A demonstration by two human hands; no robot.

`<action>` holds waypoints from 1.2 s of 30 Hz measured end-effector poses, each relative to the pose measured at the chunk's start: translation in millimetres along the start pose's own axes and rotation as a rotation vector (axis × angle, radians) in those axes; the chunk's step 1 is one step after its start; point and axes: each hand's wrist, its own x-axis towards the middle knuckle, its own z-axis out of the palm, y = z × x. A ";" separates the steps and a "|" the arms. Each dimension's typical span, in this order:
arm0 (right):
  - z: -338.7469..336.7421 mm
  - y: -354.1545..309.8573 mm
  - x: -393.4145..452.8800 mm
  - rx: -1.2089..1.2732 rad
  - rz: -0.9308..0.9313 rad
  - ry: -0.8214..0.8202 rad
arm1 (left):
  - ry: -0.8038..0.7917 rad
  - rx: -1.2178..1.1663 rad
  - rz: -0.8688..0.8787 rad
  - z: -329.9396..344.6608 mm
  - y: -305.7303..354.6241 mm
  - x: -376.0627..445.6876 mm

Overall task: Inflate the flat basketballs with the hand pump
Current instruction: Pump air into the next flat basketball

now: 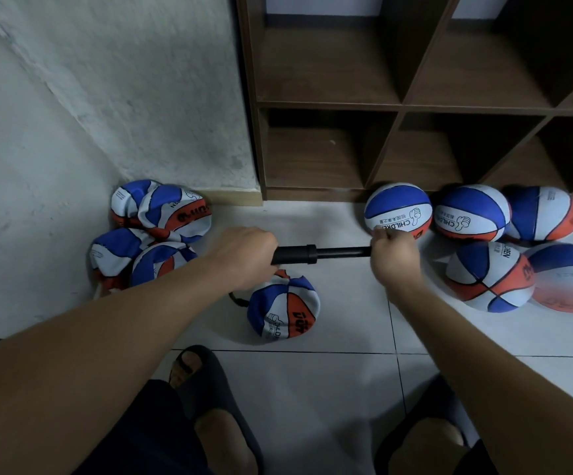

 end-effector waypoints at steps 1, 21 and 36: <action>7.7 -2.8 -9.7 0.005 -0.006 0.026 | 0.006 0.013 0.002 0.4 3.0 0.3; 17.6 -13.9 -16.2 0.019 -0.026 -0.159 | 0.010 -0.067 0.055 1.3 1.6 3.5; 27.8 -18.2 -30.3 -0.004 -0.067 -0.062 | -0.020 -0.004 0.034 1.7 5.5 1.3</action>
